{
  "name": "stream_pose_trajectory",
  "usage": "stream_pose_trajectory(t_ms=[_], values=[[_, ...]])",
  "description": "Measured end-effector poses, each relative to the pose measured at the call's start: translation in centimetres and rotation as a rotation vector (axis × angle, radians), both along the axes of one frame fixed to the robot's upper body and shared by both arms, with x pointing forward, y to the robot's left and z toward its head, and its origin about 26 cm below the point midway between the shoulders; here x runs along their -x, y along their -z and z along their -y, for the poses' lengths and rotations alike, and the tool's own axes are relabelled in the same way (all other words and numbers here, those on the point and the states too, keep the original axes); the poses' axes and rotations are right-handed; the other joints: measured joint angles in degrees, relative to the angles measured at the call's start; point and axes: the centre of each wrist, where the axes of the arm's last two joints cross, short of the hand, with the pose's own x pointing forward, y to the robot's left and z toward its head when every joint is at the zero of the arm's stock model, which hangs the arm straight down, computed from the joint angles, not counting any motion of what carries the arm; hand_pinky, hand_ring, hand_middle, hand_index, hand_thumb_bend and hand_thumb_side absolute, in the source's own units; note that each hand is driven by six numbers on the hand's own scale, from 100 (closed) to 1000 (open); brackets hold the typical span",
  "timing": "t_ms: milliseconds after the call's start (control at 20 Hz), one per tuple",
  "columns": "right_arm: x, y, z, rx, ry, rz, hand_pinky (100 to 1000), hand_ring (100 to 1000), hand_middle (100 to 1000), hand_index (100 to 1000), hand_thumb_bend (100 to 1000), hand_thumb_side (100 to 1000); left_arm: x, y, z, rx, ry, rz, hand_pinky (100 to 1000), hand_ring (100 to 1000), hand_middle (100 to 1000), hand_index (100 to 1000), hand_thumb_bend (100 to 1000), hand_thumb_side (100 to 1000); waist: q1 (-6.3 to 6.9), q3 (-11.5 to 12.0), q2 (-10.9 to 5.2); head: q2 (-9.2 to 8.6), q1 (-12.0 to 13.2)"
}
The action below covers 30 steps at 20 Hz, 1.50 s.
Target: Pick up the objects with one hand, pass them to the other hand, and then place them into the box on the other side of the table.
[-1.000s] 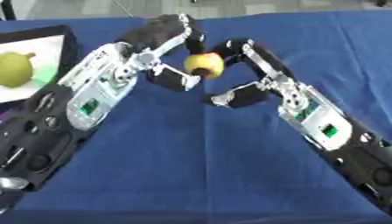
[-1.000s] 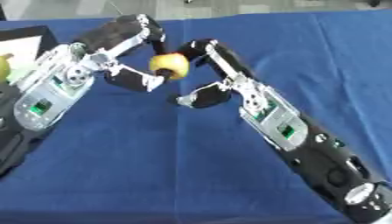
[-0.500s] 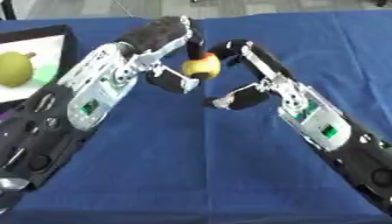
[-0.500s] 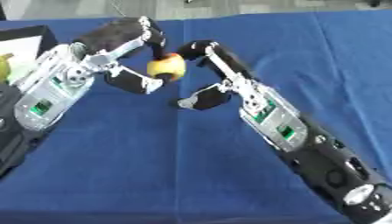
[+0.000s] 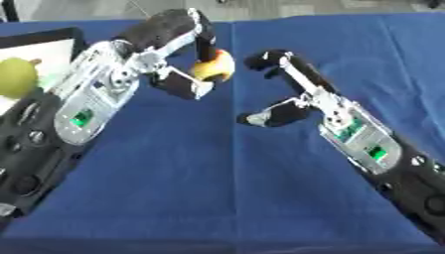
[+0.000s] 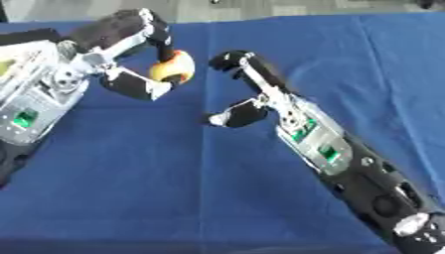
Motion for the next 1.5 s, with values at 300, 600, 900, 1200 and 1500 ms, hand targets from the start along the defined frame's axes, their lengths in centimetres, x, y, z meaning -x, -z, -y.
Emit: stream_pose_trajectory(t_ms=[300,600,900,1200,1500], values=[[0.1,0.2,0.3,0.002,0.011,-0.007,744,808,731,788,696,100,0.7,-1.2,-0.8,0.006,-0.012,0.007,663,579,430,398,220,100,0.01,0.0,-0.14,0.00,0.1],[0.3,0.3,1.0,0.013,0.030,-0.009,746,812,736,788,692,100,0.7,-2.7,-3.2,0.015,-0.079,0.017,665,577,430,400,200,100,0.01,0.0,-0.68,0.00,0.4],[0.6,0.0,1.4,0.011,0.041,0.001,747,812,736,787,690,100,0.1,-3.4,-6.2,0.065,-0.184,0.002,668,576,427,401,167,100,-0.11,0.0,-0.68,0.00,1.6],[0.9,-0.4,1.6,0.007,0.040,0.014,749,814,740,786,691,100,-0.8,-3.6,-9.2,0.112,-0.295,-0.030,672,576,428,404,143,100,-0.34,0.0,-0.70,0.00,2.6],[1.3,-0.9,1.9,0.005,0.042,0.028,750,815,740,786,691,100,-2.1,-3.0,-11.9,0.132,-0.404,-0.057,674,576,428,406,135,100,-0.74,-0.2,-0.72,0.00,3.5]])
